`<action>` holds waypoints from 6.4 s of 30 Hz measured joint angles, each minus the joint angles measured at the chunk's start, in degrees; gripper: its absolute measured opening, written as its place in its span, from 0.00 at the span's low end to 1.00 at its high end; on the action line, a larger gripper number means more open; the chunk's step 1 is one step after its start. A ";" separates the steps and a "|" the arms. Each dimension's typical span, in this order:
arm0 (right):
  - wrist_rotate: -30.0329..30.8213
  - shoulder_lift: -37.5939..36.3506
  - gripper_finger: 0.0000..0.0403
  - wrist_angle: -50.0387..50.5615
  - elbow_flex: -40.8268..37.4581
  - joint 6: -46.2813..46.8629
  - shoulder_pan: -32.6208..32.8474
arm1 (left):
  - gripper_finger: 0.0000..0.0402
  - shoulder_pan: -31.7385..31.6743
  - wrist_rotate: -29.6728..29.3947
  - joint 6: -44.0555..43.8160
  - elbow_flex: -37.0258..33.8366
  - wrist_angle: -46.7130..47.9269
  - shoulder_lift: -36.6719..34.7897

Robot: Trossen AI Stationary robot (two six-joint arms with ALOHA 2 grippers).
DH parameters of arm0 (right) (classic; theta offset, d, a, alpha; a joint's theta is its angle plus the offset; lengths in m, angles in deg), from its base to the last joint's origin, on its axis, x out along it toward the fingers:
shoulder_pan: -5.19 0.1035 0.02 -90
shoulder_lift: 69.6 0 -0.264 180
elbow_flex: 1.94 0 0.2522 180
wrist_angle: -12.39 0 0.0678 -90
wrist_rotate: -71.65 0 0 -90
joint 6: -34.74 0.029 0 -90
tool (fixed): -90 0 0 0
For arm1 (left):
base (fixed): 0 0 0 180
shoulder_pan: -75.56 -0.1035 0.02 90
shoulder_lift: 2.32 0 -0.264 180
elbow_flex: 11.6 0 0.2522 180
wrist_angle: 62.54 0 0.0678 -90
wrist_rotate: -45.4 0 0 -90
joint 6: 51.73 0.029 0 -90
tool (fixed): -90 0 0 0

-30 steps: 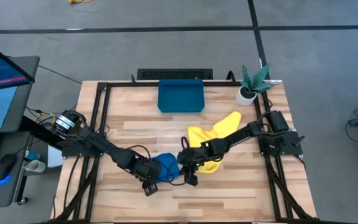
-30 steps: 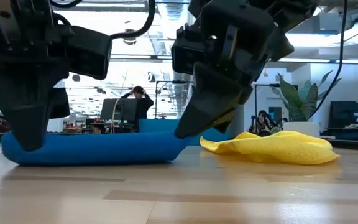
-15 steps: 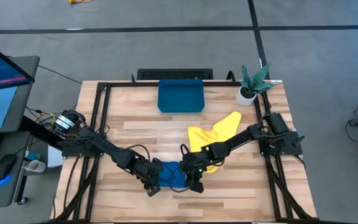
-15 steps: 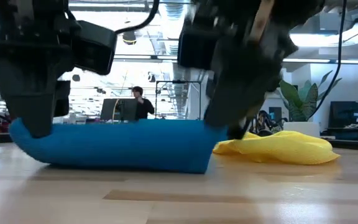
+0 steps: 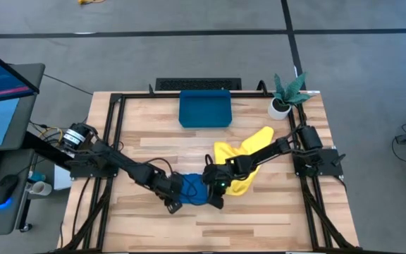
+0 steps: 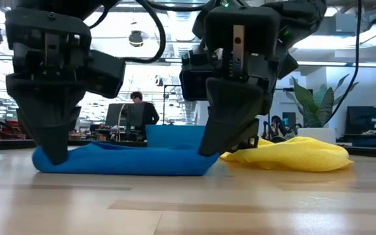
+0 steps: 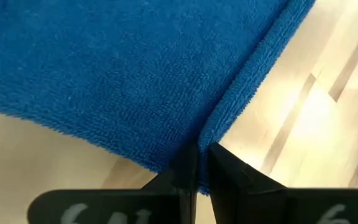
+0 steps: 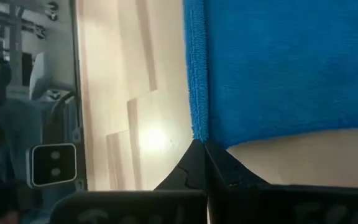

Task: Roll microfiber towels into tight, uniform cylinder then place into a basket
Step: Roll the blue towel

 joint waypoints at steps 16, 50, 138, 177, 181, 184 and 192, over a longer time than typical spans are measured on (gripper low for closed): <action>1.53 0.00 0.09 0.24 -0.10 1.54 0.71 | 0.04 0.55 0.81 -1.07 -0.61 -2.28 0.14; 9.02 -0.02 0.28 -14.76 -0.11 -9.24 4.92 | 0.04 0.61 0.15 -1.04 -0.75 -2.57 0.23; 14.78 6.36 0.27 -10.94 3.43 -7.34 0.98 | 0.31 3.20 -1.63 11.42 -0.96 -3.70 -1.78; 14.75 6.40 0.27 -10.84 3.35 -7.47 0.98 | 0.20 8.92 -19.26 19.89 -0.63 -11.33 -0.56; 14.65 6.43 0.27 -10.83 3.34 -7.47 0.98 | 0.20 8.49 -20.50 19.63 -0.68 -9.74 -0.51; 14.69 6.43 0.27 -10.86 3.32 -7.47 0.98 | 0.20 8.09 -21.50 17.28 -0.68 -7.45 -0.52; 14.60 6.43 0.27 -10.79 3.34 -7.45 1.15 | 0.20 7.67 -21.48 13.00 -0.41 -5.47 2.97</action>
